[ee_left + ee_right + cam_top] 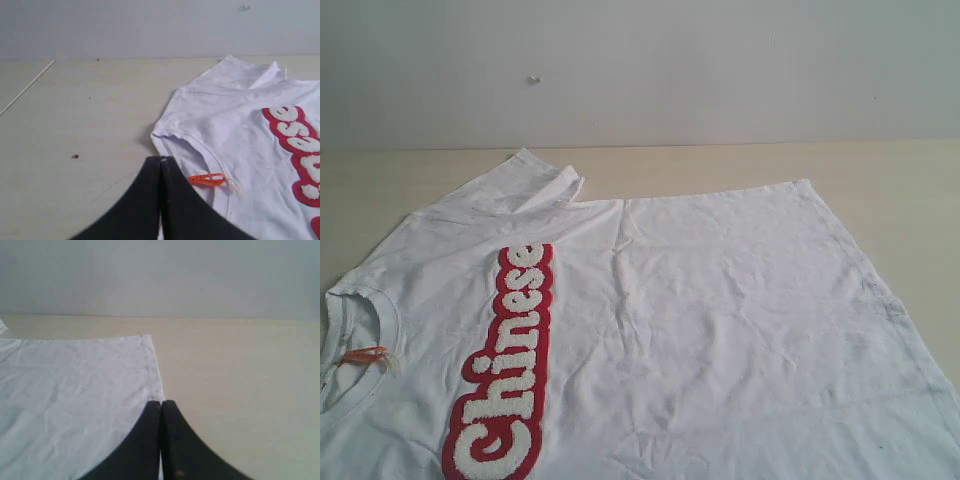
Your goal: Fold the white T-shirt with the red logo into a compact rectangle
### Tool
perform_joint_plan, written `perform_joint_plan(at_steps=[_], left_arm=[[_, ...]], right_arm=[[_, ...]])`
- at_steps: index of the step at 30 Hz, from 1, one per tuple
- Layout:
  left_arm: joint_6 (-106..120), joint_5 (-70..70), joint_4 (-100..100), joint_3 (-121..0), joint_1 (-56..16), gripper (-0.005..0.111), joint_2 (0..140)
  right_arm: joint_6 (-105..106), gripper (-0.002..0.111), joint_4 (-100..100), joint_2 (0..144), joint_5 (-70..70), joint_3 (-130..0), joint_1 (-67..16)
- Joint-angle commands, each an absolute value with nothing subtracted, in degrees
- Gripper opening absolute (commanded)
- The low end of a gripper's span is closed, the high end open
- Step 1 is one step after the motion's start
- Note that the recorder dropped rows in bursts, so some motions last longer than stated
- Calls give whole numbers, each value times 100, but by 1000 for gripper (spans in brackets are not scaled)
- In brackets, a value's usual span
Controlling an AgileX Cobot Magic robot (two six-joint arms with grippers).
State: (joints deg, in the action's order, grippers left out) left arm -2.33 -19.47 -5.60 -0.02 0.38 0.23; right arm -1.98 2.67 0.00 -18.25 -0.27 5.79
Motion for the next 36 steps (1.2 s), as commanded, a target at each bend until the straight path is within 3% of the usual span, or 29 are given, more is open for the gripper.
perform_joint_plan(at_steps=[1,9,16,24,27,36], left_arm=[[39,-1918,-1095,0,8,0,0],[-158,73,-1108,0,8,0,0],[-492,2467,-1108,0,8,0,0],[-2489,4902,-1048,0,8,0,0],[-2644,4761,-815,-372,8,0,0],[-2950,2119,-964,-2820,8,0,1366]], right_arm=[[-161,0,412,0,-1497,0,601],[-146,0,333,0,360,0,601],[-38,0,451,0,2798,0,601],[-2219,0,495,0,4802,0,601],[-2219,0,464,0,4728,-326,601],[-1950,0,490,759,3239,-2191,601]])
